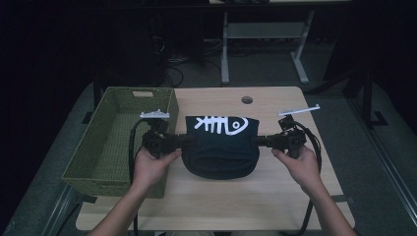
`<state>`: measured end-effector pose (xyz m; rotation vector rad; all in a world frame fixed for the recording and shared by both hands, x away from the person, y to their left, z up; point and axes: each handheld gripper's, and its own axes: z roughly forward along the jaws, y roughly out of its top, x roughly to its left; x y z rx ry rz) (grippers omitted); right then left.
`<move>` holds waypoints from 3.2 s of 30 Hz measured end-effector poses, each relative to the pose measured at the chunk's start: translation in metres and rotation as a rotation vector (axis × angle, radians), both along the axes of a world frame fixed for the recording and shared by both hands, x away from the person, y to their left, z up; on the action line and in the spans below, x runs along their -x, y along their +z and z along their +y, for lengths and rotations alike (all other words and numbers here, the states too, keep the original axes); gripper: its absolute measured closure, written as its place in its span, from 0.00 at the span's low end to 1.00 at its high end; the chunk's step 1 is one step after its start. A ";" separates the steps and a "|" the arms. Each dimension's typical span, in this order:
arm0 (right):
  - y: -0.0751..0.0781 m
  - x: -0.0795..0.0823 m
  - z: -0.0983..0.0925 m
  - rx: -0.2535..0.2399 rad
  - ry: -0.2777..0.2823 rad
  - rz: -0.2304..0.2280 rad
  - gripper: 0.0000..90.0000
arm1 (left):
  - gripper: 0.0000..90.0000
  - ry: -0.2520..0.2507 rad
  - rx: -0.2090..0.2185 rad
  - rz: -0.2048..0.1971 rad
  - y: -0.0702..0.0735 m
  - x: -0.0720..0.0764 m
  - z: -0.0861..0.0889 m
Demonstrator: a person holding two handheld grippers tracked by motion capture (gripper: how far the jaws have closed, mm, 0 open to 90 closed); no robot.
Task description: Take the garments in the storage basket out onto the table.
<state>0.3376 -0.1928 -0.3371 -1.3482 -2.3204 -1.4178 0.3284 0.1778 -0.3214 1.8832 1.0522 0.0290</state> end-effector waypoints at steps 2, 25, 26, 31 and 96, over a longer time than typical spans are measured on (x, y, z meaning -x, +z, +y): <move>0.002 -0.001 0.005 -0.002 0.004 0.000 0.91 | 0.85 0.002 -0.005 -0.005 0.004 0.000 0.005; 0.025 -0.019 0.064 0.000 0.066 -0.019 0.91 | 0.85 0.052 -0.008 -0.005 0.021 -0.004 0.063; 0.027 -0.020 0.067 0.000 0.069 -0.020 0.91 | 0.85 0.054 -0.010 -0.006 0.021 -0.004 0.066; 0.030 -0.024 0.083 0.000 0.087 -0.026 0.91 | 0.85 0.065 -0.015 -0.003 0.024 -0.004 0.081; 0.032 -0.074 0.236 -0.064 0.193 0.027 0.91 | 0.85 0.215 -0.052 0.017 0.026 -0.012 0.224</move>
